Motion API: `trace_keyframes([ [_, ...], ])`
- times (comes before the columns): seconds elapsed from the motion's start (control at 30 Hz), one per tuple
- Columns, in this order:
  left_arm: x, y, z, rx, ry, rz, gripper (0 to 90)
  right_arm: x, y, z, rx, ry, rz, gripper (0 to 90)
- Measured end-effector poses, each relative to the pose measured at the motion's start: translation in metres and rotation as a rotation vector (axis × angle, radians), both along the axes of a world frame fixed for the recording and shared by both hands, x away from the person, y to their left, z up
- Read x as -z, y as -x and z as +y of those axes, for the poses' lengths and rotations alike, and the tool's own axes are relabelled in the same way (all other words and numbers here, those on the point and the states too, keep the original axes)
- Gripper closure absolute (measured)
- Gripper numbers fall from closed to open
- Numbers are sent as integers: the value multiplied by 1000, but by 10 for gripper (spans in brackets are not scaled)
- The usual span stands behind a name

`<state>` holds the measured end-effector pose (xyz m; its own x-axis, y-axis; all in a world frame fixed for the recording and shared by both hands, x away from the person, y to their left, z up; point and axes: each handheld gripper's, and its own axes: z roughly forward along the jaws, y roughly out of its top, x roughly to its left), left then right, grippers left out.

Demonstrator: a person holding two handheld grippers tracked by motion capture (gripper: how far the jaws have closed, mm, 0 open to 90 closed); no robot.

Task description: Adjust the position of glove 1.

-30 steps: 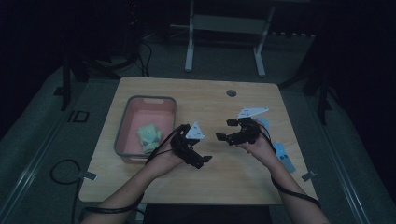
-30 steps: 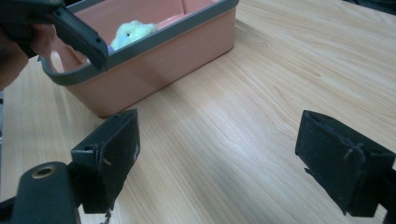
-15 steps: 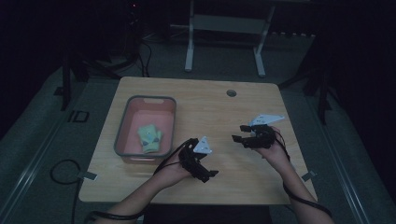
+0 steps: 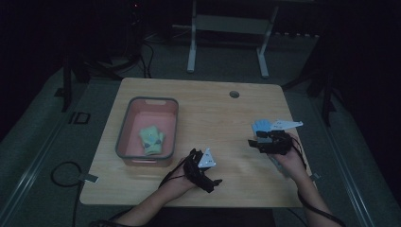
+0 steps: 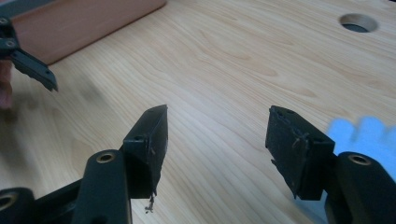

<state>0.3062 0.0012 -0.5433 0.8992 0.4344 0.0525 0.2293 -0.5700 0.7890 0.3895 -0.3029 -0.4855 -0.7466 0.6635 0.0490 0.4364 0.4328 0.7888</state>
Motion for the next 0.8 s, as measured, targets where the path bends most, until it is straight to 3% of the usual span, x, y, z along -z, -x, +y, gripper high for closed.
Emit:
trace_keyframes([
  [0.37,9,4,6,-66,13,-10,14,2,-7,-33,97,28,-18,441],
  [0.67,15,8,11,-82,-3,-26,14,2,-24,-49,160,53,-31,451],
  [0.8,18,11,13,-98,3,-24,14,0,-42,-53,209,55,-35,477],
])
